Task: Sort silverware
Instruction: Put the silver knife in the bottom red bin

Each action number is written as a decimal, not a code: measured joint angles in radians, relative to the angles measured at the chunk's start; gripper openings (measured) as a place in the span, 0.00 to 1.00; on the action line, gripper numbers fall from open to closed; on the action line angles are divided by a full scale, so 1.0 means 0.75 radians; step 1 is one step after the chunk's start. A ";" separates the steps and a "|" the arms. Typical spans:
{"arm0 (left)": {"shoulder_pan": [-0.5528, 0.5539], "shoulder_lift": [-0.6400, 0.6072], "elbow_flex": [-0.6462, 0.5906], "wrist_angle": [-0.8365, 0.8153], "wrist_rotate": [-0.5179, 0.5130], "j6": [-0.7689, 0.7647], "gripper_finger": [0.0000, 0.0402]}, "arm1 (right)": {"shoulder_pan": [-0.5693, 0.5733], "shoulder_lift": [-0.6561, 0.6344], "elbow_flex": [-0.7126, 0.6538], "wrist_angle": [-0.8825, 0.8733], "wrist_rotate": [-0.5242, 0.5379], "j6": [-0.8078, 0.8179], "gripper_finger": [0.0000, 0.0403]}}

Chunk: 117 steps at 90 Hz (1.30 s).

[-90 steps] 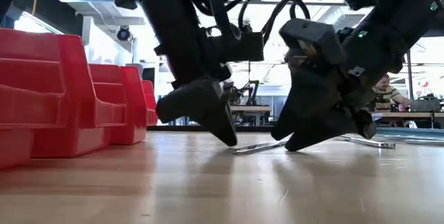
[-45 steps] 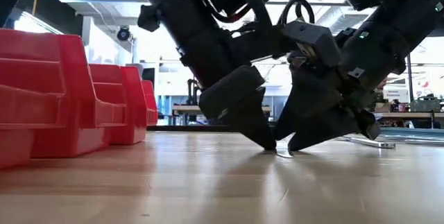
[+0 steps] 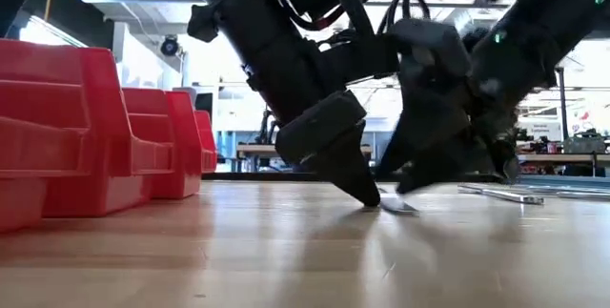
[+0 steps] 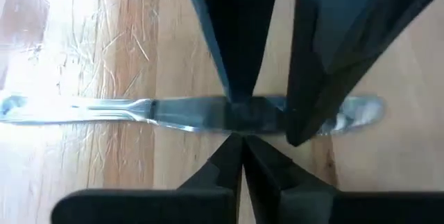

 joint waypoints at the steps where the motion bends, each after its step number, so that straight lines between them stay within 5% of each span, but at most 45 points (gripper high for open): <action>1: -0.002 -0.004 0.000 -0.002 -0.004 0.000 0.00 | 0.002 -0.004 0.000 -0.001 0.006 0.006 0.35; 32: -0.033 -0.030 -0.005 -0.027 -0.026 0.000 0.00 | 0.039 0.001 0.000 -0.146 0.034 0.209 0.35; 68: 0.024 0.041 -0.006 0.143 0.085 -0.031 0.00 | 0.021 0.096 0.000 0.007 0.011 0.212 0.35; 117: 0.023 0.060 0.000 0.123 0.051 -0.050 0.00 | 0.037 0.023 0.000 -0.036 0.048 0.162 0.35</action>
